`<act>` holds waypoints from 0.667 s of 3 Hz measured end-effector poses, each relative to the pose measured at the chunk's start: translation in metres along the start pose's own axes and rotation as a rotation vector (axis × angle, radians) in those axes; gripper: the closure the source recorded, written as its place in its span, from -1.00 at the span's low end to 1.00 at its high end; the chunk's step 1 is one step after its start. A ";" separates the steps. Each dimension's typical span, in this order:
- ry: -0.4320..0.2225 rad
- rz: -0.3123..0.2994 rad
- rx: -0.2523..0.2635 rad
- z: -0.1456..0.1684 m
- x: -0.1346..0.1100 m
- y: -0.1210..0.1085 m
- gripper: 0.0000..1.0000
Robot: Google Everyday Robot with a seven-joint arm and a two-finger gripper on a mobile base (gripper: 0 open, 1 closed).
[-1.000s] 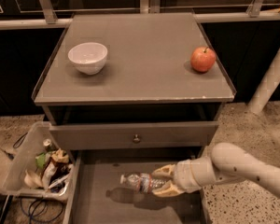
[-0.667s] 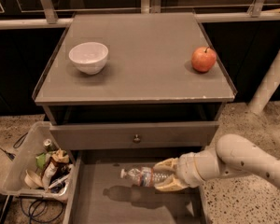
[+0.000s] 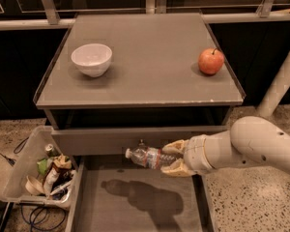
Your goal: Pick water bottle from middle drawer and place on counter
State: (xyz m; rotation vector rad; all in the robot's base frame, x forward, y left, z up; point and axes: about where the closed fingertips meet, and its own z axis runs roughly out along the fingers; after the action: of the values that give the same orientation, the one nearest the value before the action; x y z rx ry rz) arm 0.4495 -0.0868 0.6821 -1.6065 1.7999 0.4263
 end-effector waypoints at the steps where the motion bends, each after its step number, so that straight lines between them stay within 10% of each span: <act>1: 0.000 0.000 0.000 0.000 0.000 0.000 1.00; 2: 0.013 -0.021 0.013 -0.007 -0.012 -0.004 1.00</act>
Offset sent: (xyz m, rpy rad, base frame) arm 0.0065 0.0059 0.0332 -0.0412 -0.0495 0.0026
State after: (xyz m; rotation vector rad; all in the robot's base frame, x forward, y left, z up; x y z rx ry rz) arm 0.4519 -0.0831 0.6961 -1.6211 1.7903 0.3949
